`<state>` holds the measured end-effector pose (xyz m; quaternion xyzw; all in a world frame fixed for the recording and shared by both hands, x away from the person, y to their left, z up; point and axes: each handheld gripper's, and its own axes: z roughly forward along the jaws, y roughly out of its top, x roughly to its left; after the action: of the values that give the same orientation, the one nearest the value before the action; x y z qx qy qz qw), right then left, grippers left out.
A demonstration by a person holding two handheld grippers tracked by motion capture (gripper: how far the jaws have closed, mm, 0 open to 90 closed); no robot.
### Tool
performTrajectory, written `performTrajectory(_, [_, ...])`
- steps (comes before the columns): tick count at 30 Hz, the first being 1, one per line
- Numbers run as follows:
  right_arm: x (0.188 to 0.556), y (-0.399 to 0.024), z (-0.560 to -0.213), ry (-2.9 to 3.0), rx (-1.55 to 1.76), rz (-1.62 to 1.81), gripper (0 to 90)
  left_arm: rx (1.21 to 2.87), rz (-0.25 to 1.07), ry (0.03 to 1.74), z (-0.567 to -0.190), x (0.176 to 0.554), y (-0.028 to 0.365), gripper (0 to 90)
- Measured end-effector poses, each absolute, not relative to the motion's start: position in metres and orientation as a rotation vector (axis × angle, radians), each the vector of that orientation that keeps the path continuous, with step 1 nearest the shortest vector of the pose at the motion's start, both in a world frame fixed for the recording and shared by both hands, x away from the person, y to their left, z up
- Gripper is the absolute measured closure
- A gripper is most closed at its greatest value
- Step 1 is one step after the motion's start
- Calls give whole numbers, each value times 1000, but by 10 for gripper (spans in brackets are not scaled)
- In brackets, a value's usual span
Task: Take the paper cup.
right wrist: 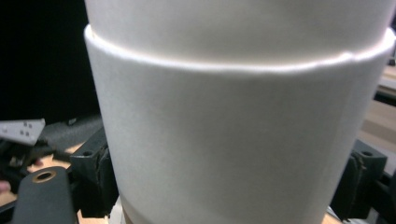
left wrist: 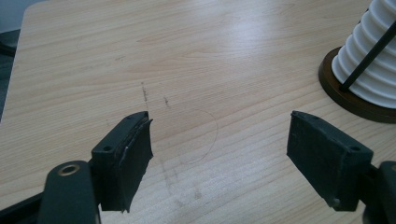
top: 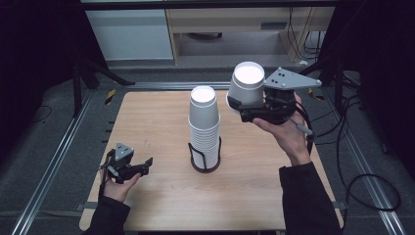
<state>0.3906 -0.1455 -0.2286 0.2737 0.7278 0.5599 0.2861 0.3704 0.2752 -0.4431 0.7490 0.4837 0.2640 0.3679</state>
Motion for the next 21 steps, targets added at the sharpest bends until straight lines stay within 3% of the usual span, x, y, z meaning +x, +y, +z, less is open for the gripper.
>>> performTrajectory(21, [372, -192, -329, 2088, 834, 1445, 153, 1956, 652, 1187, -440, 368, 265, 219])
